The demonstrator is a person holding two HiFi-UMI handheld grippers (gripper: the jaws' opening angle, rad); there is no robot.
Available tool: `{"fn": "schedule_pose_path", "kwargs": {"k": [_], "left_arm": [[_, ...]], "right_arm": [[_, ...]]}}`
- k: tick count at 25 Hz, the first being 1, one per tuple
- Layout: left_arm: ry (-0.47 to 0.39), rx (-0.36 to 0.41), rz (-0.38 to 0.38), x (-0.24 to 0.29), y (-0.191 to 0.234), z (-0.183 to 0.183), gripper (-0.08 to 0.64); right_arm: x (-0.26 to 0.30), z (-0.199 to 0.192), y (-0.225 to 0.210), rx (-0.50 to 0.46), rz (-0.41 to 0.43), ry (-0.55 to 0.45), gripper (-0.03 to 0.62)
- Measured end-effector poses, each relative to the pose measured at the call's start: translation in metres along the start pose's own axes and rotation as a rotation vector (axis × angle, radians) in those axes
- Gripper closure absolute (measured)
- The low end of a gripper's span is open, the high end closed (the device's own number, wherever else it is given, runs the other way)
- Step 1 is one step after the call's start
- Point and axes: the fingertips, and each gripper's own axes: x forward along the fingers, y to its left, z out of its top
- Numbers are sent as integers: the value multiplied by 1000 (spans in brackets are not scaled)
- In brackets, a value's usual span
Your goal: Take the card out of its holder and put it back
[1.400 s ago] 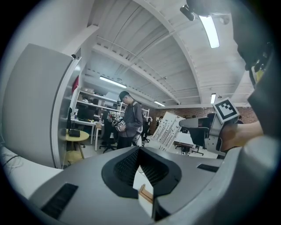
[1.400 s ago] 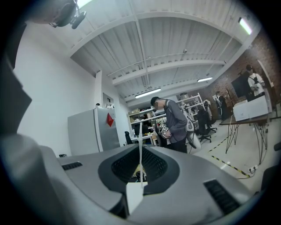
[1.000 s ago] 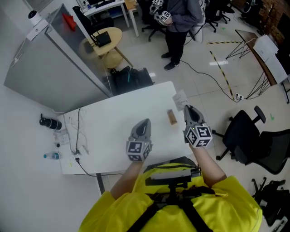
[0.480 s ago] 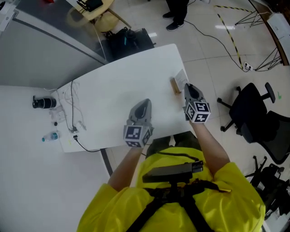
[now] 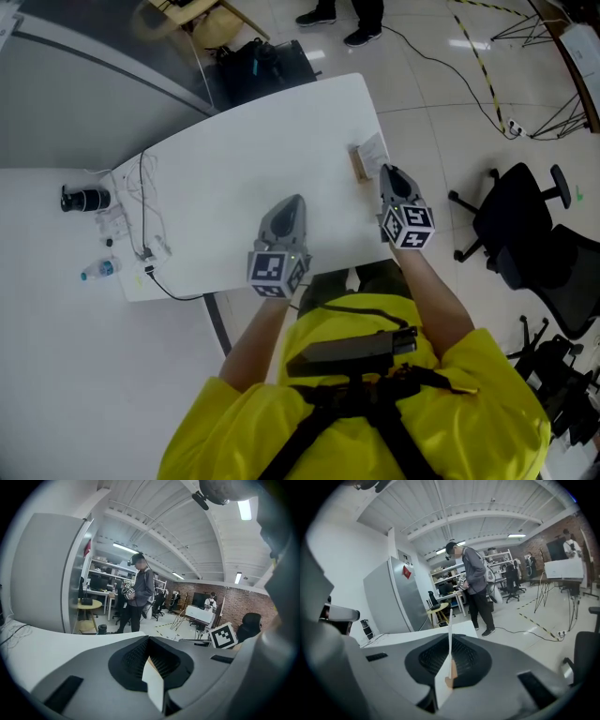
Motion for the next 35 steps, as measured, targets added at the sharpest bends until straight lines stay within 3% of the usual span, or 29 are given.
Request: {"fn": "schedule_pose_path", "kwargs": {"k": [7, 13, 23, 27, 29, 35], "left_arm": [[-4, -11, 10, 3, -1, 1, 558], [-3, -13, 15, 2, -2, -2, 558], [21, -17, 15, 0, 0, -15, 558], [23, -19, 10, 4, -1, -19, 558], [14, -20, 10, 4, -3, -18, 558], [-48, -17, 15, -12, -7, 10, 558]], "right_arm": [[3, 1, -2, 33, -24, -1, 571], [6, -1, 1, -6, -30, 7, 571], [12, -55, 5, -43, -60, 36, 569], [15, -55, 9, -34, -20, 23, 560], [11, -53, 9, -30, 2, 29, 520], [-39, -25, 12, -38, 78, 27, 511]]}}
